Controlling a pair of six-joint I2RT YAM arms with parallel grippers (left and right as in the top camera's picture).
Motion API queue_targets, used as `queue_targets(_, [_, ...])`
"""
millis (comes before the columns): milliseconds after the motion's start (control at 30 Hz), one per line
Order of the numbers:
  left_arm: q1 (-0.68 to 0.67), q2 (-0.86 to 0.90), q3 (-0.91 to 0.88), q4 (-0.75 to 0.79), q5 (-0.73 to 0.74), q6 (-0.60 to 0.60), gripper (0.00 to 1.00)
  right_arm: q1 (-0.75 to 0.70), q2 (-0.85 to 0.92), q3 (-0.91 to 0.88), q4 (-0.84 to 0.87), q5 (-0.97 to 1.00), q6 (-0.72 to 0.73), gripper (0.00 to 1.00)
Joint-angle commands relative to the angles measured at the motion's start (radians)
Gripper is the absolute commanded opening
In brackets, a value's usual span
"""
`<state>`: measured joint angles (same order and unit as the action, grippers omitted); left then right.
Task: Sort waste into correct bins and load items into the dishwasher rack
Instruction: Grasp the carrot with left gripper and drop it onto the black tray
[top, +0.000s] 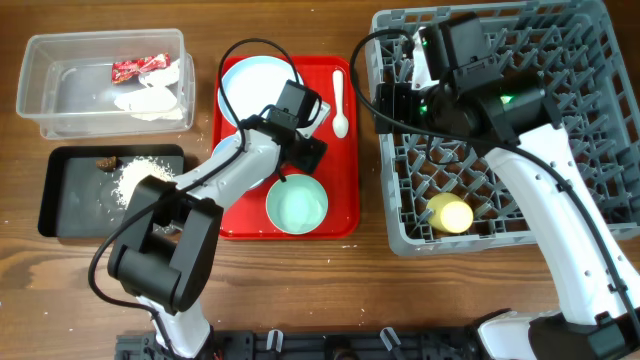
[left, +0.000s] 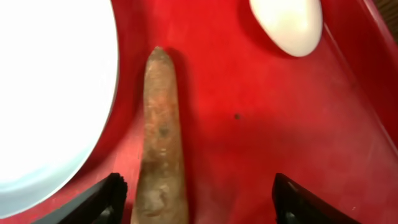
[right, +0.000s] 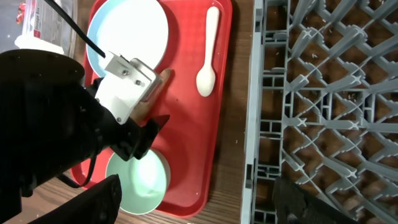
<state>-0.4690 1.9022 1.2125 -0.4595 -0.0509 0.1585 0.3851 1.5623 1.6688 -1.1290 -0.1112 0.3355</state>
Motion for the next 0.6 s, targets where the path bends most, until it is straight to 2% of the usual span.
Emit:
queue_targets(0, [0.006, 0.031, -0.002, 0.0, -0.014, -0.037, 0.74, 0.0, 0.002, 0.011, -0.002, 0.01, -0.019, 0.8])
queue_targets(167, [0.006, 0.082, -0.002, -0.017, 0.008, -0.068, 0.65, 0.0, 0.002, 0.011, -0.002, 0.012, -0.021, 0.8])
queue_targets(300, [0.006, 0.084, -0.002, -0.01, 0.008, -0.071, 0.43, 0.0, 0.002, 0.011, 0.0, 0.014, -0.021, 0.8])
queue_targets(333, [0.006, 0.084, -0.002, -0.003, 0.008, -0.077, 0.36, 0.0, 0.002, 0.011, 0.0, 0.014, -0.021, 0.81])
queue_targets(367, [0.006, 0.081, 0.004, 0.007, 0.008, -0.113, 0.22, 0.0, 0.002, 0.011, 0.0, 0.022, -0.021, 0.82])
queue_targets(467, [0.006, 0.08, 0.035, 0.007, 0.008, -0.169, 0.17, 0.0, 0.002, 0.011, 0.0, 0.034, -0.021, 0.85])
queue_targets(567, [0.006, 0.055, 0.105, -0.04, 0.005, -0.258, 0.15, 0.0, 0.002, 0.011, 0.003, 0.034, -0.021, 0.87])
